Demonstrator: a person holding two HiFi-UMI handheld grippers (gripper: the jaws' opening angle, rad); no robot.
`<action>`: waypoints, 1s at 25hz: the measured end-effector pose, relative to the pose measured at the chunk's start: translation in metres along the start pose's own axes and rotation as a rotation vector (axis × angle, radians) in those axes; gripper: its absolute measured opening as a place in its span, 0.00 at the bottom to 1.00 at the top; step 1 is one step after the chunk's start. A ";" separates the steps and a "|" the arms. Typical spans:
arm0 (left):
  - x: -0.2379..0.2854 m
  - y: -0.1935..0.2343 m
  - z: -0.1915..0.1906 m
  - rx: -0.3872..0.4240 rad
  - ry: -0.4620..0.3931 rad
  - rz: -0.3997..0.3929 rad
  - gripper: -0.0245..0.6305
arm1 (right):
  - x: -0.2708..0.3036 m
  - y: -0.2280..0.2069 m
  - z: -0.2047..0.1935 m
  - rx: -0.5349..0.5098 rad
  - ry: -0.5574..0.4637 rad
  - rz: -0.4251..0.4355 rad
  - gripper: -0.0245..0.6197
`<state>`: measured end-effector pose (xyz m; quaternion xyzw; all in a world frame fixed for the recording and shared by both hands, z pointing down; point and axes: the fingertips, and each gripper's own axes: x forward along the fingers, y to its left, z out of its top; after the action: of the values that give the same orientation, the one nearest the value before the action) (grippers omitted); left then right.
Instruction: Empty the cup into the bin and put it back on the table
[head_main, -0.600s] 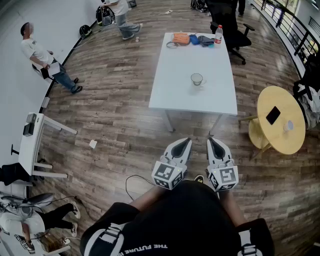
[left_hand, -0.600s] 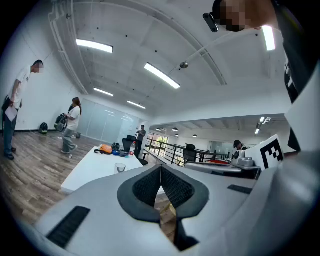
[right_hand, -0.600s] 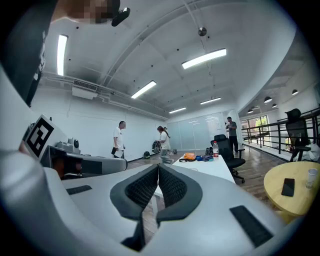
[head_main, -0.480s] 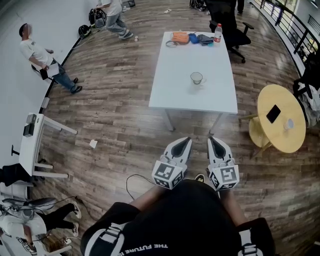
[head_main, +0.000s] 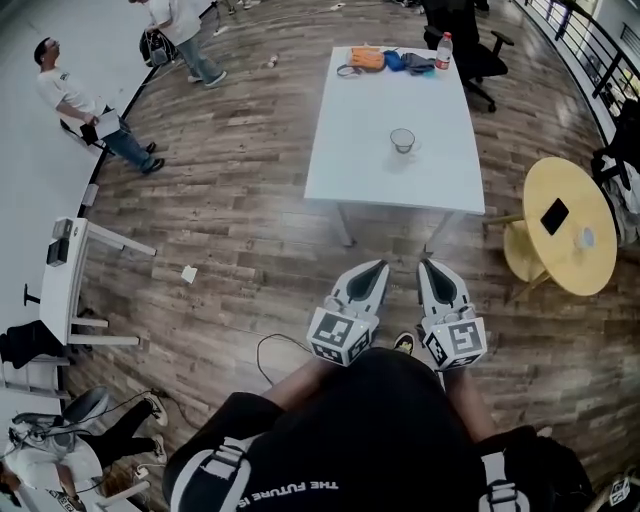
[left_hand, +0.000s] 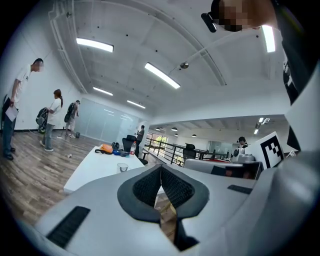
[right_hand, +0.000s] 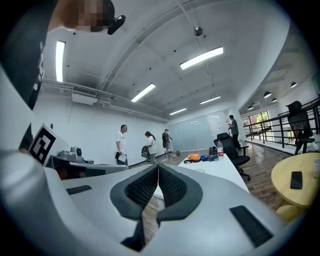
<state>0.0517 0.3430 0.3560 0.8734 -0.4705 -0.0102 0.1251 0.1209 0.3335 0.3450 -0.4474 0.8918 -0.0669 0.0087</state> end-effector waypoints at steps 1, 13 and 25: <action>-0.001 0.005 0.001 0.002 -0.002 -0.001 0.07 | 0.004 0.003 0.000 -0.001 -0.002 0.003 0.06; 0.008 0.057 0.001 -0.010 0.007 -0.021 0.07 | 0.047 -0.001 -0.011 -0.038 0.029 -0.042 0.06; 0.175 0.119 0.018 0.042 0.036 -0.005 0.07 | 0.158 -0.150 -0.003 -0.027 0.036 -0.067 0.06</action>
<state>0.0491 0.1321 0.3828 0.8771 -0.4661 0.0151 0.1150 0.1456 0.1189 0.3736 -0.4759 0.8771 -0.0633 -0.0157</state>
